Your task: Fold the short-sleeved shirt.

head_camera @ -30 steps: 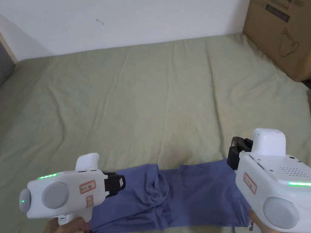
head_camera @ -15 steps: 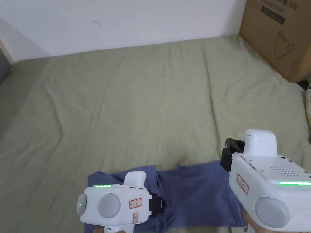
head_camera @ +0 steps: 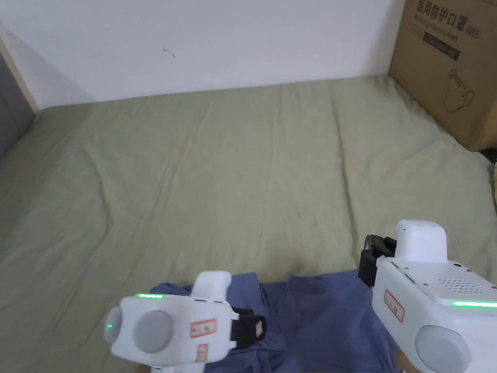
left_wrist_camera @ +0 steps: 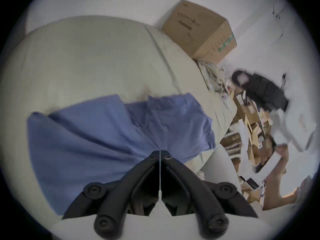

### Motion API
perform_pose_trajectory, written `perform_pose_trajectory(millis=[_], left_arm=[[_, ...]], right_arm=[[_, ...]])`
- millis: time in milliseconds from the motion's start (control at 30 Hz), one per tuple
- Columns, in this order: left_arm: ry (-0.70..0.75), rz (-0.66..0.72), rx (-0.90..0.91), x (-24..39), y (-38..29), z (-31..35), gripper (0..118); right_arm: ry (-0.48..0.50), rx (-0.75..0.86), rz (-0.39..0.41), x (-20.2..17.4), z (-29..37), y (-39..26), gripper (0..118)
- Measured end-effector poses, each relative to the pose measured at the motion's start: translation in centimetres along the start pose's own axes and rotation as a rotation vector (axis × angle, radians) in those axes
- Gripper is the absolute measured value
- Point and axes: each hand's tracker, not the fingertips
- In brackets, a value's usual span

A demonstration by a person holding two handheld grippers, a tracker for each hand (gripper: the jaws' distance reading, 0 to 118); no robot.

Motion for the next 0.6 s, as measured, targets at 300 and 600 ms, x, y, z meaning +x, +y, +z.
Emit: perform_pose_trajectory(millis=[300, 600], left_arm=[[0.005, 0.344, 0.202, -13.2, -2.6, 8.8, 33], [-0.176, 0.623, 0.173, -18.0, -6.3, 4.5, 90]], right_arm=[[0.015, -0.014, 0.031, -1.9, -0.7, 0.3, 1], [0.040, -0.050, 0.097, -4.7, -1.7, 0.7, 1]])
